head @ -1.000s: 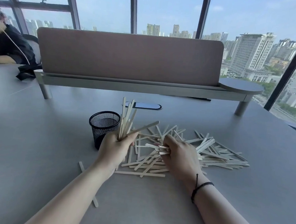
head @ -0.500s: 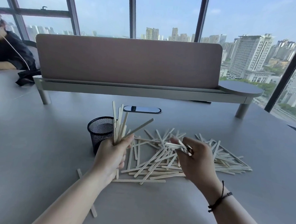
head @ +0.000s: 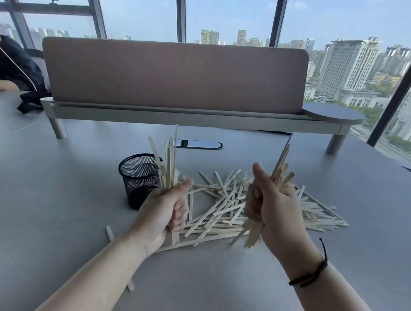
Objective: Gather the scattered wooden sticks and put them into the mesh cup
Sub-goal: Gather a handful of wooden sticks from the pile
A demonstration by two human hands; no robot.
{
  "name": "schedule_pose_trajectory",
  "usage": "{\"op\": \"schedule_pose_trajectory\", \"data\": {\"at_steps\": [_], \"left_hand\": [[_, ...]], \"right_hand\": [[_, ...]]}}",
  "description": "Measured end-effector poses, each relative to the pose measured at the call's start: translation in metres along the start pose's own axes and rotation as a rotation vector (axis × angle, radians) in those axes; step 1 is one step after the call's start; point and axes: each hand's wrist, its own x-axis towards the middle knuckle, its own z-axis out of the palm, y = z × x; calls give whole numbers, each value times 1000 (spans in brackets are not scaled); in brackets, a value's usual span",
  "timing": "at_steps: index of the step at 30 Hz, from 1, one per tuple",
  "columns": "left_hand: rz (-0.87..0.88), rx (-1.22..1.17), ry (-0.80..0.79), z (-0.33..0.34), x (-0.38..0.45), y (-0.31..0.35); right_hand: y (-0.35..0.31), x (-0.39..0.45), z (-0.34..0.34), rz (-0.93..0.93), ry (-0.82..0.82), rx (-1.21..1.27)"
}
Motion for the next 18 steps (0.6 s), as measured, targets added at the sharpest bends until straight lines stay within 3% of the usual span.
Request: {"op": "schedule_pose_trajectory", "data": {"at_steps": [8,14,18], "left_hand": [[25,25,-42,6,-5,-4],[35,-2,-1,6,-3,-5],[107,41,61,8,-2,-5]], "right_hand": [[8,-7,6,-50,-49,-134],[22,-9,11,-102,-114,-330],[29,-10,13,-56,-71,-340]]}}
